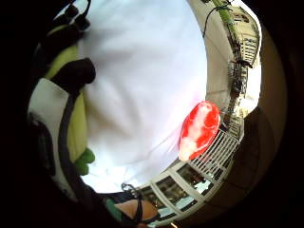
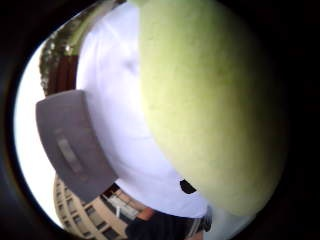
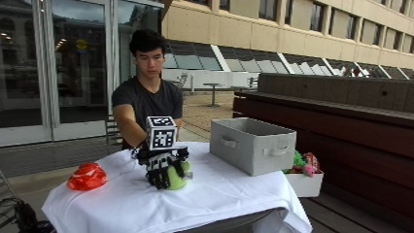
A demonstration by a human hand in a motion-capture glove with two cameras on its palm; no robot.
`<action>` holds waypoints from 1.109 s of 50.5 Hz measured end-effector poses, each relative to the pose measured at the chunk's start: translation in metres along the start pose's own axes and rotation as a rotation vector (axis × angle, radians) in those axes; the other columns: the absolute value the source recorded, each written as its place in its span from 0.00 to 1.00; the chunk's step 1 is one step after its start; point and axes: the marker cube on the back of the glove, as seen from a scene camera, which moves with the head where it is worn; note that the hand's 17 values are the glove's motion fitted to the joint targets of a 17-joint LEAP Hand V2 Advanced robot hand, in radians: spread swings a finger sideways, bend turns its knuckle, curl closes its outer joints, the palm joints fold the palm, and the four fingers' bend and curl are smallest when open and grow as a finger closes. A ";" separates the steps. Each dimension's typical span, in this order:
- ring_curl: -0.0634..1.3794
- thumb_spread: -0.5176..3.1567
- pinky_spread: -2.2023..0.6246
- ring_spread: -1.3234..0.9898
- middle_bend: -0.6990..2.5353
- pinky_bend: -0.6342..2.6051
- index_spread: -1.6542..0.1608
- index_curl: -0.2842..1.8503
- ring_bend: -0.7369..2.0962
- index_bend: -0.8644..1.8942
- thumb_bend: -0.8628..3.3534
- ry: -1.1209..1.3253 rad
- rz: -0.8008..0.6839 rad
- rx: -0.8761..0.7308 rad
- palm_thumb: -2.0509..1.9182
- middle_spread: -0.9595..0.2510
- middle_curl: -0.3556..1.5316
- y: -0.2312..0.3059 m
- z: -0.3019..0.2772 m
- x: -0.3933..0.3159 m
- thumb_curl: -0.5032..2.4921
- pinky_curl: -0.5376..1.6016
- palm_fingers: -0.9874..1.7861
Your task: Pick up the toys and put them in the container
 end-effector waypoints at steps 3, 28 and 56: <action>0.38 0.39 0.64 0.44 0.39 0.59 0.75 0.16 0.63 0.40 0.30 0.014 0.033 0.068 0.74 0.70 0.38 0.002 -0.001 -0.002 0.35 0.40 0.62; 0.36 0.39 0.60 0.39 0.52 0.44 0.78 0.28 0.65 0.56 0.34 0.002 0.128 0.177 0.72 0.54 0.45 0.032 -0.057 -0.033 0.41 0.39 0.79; 0.37 0.26 0.61 0.39 0.44 0.48 0.73 0.32 0.64 0.51 0.25 -0.060 -0.131 0.497 0.68 0.46 0.45 0.158 -0.273 -0.206 0.45 0.43 0.75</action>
